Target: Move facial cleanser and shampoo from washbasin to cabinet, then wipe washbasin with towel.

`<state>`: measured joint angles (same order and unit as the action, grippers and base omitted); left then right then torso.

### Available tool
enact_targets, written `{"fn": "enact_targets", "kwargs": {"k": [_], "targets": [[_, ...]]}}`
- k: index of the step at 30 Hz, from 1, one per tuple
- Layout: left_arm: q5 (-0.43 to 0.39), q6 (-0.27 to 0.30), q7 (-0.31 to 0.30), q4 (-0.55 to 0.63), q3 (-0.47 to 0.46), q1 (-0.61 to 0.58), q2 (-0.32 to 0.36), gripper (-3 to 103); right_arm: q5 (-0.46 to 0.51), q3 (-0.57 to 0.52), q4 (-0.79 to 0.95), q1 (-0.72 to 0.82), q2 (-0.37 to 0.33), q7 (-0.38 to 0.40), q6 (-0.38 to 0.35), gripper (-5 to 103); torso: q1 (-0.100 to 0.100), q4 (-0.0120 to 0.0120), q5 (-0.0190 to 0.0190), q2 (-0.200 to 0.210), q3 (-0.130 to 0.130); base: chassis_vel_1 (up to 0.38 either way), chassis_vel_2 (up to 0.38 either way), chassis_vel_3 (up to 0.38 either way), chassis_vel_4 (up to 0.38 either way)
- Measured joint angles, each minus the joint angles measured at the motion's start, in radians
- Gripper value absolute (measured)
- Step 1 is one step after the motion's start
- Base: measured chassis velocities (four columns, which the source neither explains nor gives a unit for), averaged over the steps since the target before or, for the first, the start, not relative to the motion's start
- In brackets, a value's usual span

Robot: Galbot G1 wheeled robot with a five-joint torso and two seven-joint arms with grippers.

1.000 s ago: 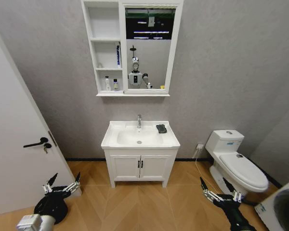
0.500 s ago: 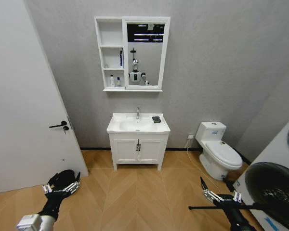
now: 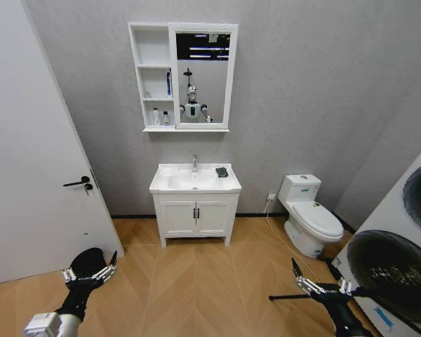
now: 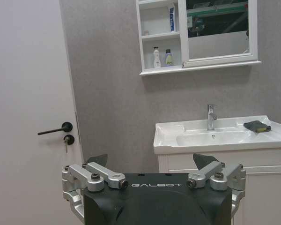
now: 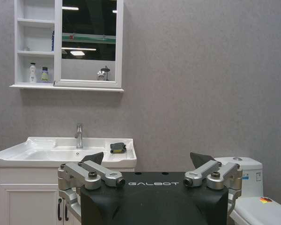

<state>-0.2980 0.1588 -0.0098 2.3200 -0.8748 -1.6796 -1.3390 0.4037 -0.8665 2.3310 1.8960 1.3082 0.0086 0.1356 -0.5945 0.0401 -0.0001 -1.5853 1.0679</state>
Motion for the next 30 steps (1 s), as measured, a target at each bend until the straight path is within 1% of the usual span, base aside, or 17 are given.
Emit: {"fn": "enact_targets", "kwargs": {"k": [24,28,30], "targets": [[0.000,0.000,0.000,0.000,0.000,0.000,0.000,100,0.000,0.000,0.000,0.000,0.000,0.000,0.000,100,0.000,-0.0001,0.0001,0.000,0.000,0.000,0.000,0.000,0.000],[0.000,0.000,0.000,0.000,0.000,0.000,0.000,100,0.000,0.000,0.000,0.000,0.000,0.000,0.000,100,0.000,-0.0006,0.0000,0.000,0.000,0.000,0.000,0.000,0.000],[0.000,0.000,0.000,0.000,0.000,0.000,0.000,100,0.000,0.000,0.000,0.000,0.000,0.000,0.000,100,0.000,-0.0002,0.0001,0.000,0.000,0.000,0.000,0.000,0.000]]}}
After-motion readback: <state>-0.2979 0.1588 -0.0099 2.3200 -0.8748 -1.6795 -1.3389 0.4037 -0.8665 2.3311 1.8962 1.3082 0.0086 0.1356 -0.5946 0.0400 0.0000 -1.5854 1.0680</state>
